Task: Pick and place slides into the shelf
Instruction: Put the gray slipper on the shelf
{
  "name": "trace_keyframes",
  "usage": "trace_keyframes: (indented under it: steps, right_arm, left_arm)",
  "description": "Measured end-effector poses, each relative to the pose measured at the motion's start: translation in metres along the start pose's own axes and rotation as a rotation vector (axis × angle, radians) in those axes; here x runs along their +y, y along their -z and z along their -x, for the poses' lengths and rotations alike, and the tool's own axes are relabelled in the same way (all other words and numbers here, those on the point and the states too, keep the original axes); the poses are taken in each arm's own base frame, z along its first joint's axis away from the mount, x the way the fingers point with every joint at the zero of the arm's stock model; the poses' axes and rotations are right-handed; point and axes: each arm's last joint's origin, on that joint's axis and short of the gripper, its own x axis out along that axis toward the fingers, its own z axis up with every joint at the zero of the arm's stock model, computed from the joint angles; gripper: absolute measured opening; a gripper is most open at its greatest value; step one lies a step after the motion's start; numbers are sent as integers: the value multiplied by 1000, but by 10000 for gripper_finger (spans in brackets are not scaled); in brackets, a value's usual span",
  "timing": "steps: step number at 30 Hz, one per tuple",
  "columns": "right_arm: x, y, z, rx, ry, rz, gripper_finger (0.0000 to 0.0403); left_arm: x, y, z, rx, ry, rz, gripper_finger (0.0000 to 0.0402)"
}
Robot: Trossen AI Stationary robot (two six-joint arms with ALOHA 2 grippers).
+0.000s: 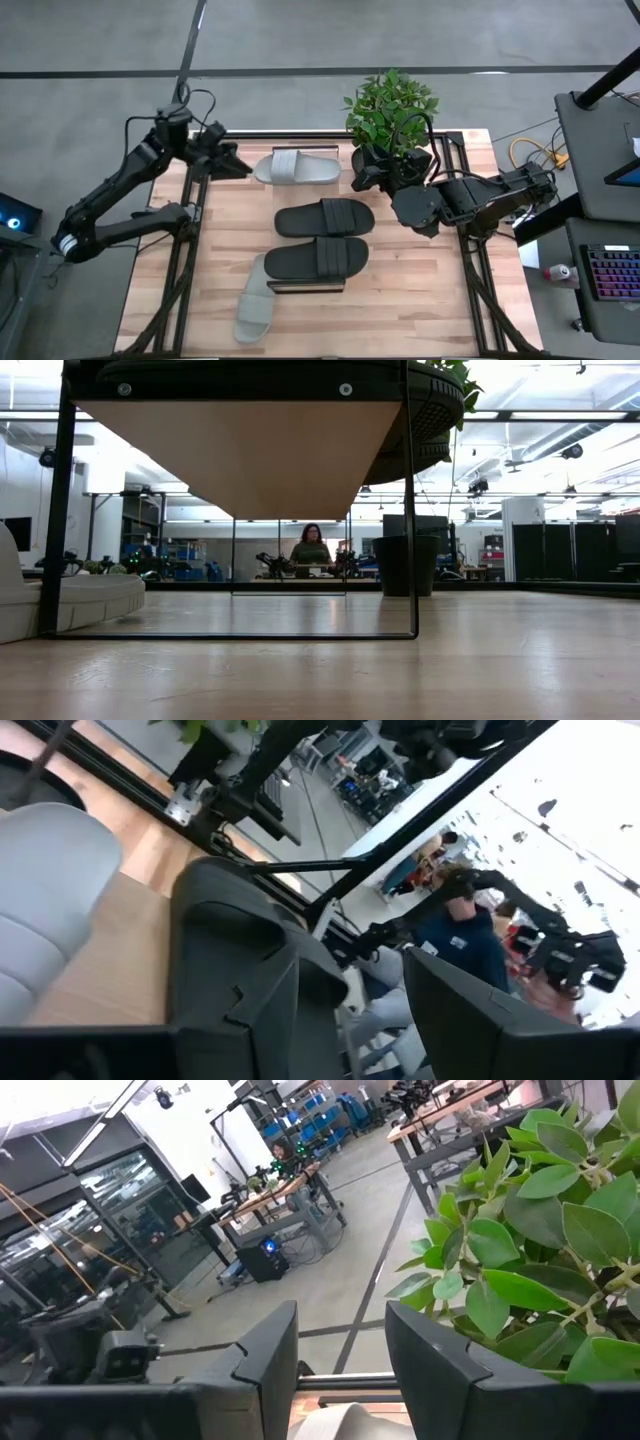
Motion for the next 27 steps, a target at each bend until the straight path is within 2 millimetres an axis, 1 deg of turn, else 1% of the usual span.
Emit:
trace_keyframes:
  steps: [4,7,14,22,27]
  right_arm:
    - [0,-1,0,0,0,-1,144]
    - [-1,-2,0,0,-1,5,144]
    - [-2,-7,1,-1,-3,54,144]
    - [-8,-23,4,0,-14,144,144]
    - [-12,-33,6,-3,-18,136,144]
  left_arm:
    - [-10,4,5,-6,21,-3,167]
    - [-17,7,7,19,76,-18,167]
    - [-22,17,11,53,86,62,167]
    - [-34,41,20,96,63,164,166]
    - [-40,59,25,113,-16,201,166]
